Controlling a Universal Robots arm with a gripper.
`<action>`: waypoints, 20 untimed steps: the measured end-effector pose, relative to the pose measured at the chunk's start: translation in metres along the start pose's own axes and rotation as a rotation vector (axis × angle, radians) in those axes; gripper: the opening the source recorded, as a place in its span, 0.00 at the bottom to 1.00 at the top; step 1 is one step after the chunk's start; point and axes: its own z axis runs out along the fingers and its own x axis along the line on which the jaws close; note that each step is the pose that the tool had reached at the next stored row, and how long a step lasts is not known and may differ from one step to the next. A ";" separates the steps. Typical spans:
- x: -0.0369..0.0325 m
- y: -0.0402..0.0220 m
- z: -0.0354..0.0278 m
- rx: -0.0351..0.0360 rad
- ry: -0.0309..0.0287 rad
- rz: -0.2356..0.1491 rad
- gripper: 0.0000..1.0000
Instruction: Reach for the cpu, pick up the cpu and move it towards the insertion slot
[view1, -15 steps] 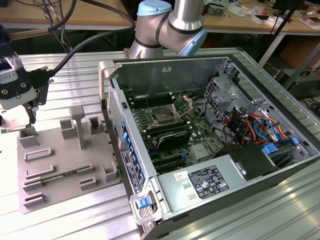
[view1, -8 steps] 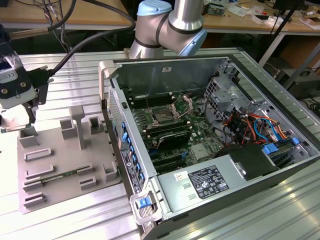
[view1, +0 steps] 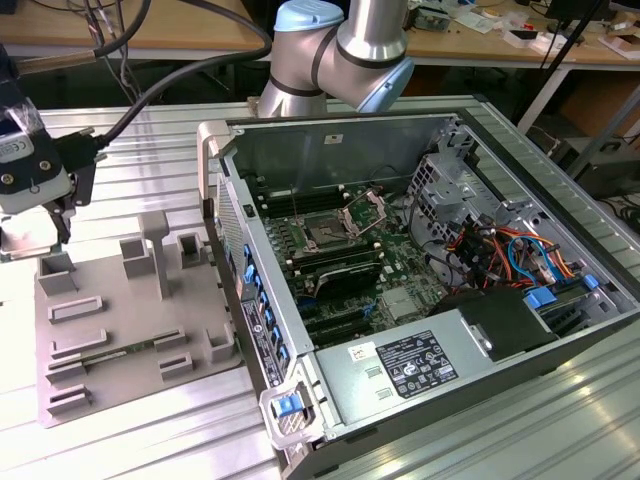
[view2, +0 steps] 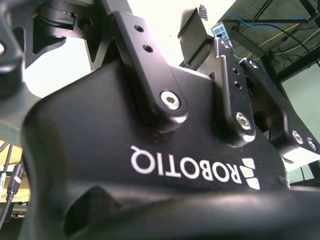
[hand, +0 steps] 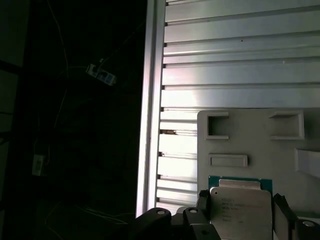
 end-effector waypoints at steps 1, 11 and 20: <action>0.0000 0.0000 -0.0001 -0.0004 0.0000 0.000 0.55; 0.0000 0.0002 -0.0026 -0.0040 -0.0002 0.000 0.55; 0.0000 0.0004 -0.0058 -0.0067 -0.0003 0.000 0.55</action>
